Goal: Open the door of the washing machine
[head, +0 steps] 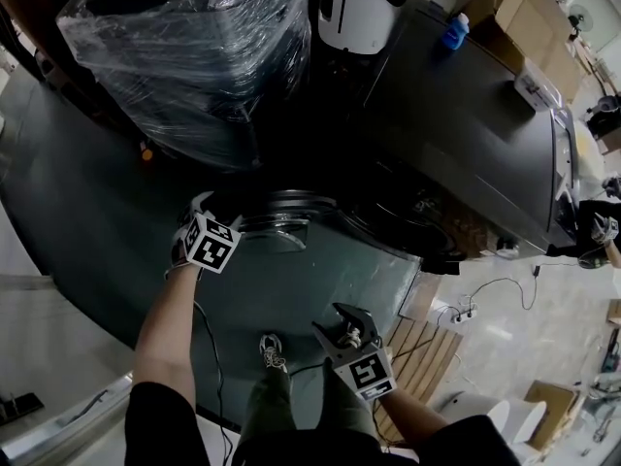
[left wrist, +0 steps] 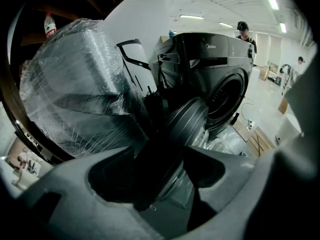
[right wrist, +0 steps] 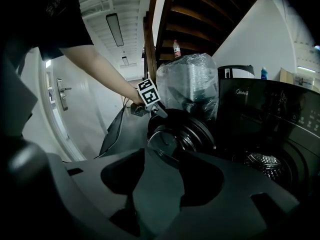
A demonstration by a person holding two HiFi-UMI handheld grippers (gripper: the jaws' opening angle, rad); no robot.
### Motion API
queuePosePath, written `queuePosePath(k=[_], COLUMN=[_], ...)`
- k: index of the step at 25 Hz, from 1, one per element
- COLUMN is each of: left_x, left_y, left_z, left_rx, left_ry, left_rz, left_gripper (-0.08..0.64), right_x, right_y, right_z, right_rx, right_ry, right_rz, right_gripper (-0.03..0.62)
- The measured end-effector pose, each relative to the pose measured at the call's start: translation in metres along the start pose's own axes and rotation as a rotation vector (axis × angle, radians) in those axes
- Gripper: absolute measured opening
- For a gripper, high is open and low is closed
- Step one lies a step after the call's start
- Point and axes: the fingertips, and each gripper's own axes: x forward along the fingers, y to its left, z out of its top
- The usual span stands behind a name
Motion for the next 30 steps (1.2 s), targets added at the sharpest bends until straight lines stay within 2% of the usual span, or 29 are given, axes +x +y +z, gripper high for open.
queuePosePath(k=[5, 11, 21, 25, 27, 30], left_x=[-0.001, -0.037, -0.161, -0.215, -0.238, -0.267], left_y=[0.008, -0.014, -0.076, -0.084, -0.087, -0.093], left_z=[0.003, 0.013, 0.029, 0.036, 0.035, 0.027], left_rx=[-0.042, -0.038, -0.103, -0.121, -0.14, -0.155], left_ry=[-0.009, -0.134, -0.408, -0.498, -0.52, -0.532], left_rz=[0.071, 0.134, 0.155, 0.173, 0.174, 0.164], left_gripper=[0.304, 0.293, 0.066, 0.028, 0.023, 0.018], right_x=[-0.003, -0.012, -0.037, -0.047, -0.054, -0.064], right_y=[-0.001, -0.001, 0.017, 0.03, 0.037, 0.049], right_z=[0.003, 0.012, 0.045, 0.063, 0.073, 0.089], right_rx=[0.001, 0.015, 0.01, -0.003, -0.007, -0.016], right_ry=[0.0, -0.013, -0.089, -0.123, -0.147, -0.173], right_rz=[0.0, -0.027, -0.1, -0.134, -0.159, -0.19], right_gripper=[0.224, 0.224, 0.201, 0.156, 0.102, 0.059])
